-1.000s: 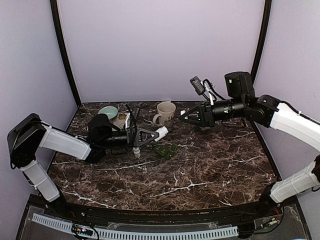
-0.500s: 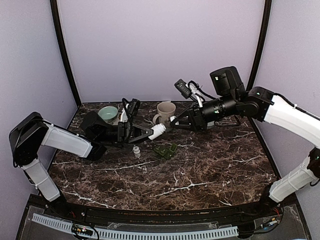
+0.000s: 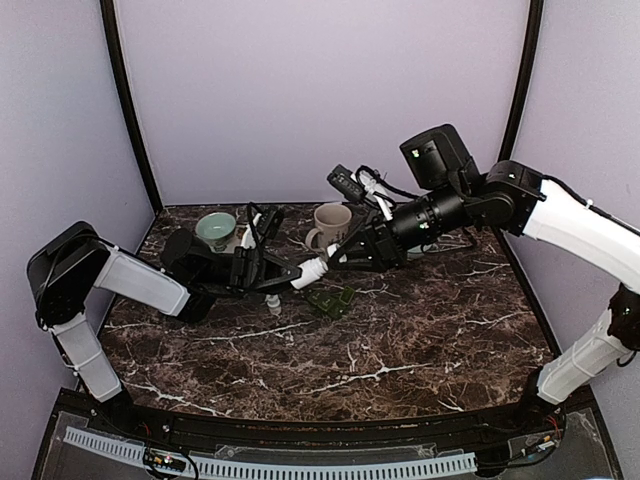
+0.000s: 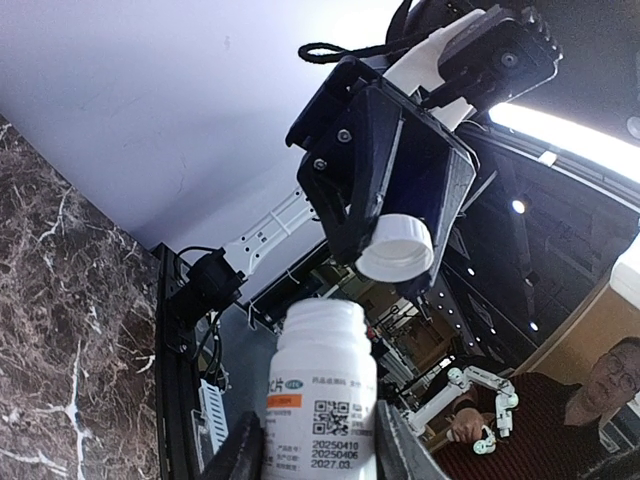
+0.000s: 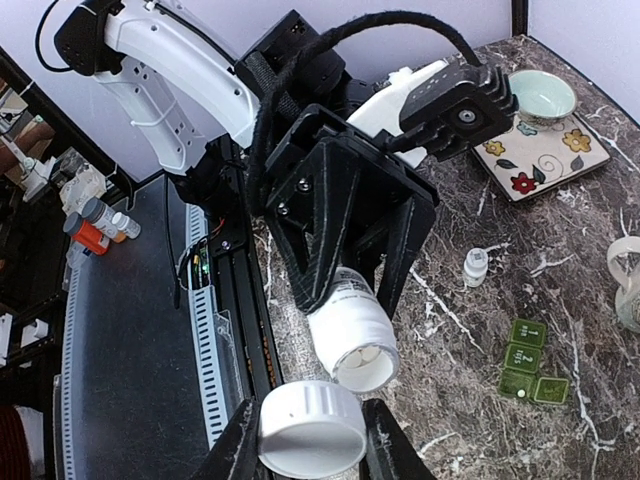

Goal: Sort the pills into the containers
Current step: Close the lid of the pill bottle on the pill bottle.

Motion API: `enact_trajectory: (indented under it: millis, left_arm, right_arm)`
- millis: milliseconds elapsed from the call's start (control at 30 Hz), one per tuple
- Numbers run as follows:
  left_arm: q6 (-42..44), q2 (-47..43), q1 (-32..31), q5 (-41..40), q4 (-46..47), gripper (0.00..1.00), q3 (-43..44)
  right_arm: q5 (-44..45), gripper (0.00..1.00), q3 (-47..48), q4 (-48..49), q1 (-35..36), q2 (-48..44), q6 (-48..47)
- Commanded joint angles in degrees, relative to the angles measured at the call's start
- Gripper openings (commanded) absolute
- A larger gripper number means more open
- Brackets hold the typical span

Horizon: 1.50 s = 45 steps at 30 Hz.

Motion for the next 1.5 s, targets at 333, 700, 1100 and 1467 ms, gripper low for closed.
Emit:
enact_trajectory:
  millis: [333,700,1100,1467]
  left_arm:
    - [-5.2,0.4,0.5,4.5,8.5,0.11,2.0]
    - [-6.6,0.3,0.5,5.7,8.8,0.11,3.3]
    - [-7.3,0.0,0.4,6.0,8.8,0.11,3.9]
    - [-7.7,-0.4,0.4,6.3,8.8,0.11,4.1]
  right_arm:
    - [-0.1,0.16,2.1,-2.0,1.9,1.9,-0.9]
    - [-0.4,0.17,0.3,0.0,1.8,2.2,-0.5]
    - [-0.6,0.17,-0.9,2.3,1.8,2.4,0.3]
    - [-0.6,0.17,-1.6,3.6,1.4,2.5,0.6]
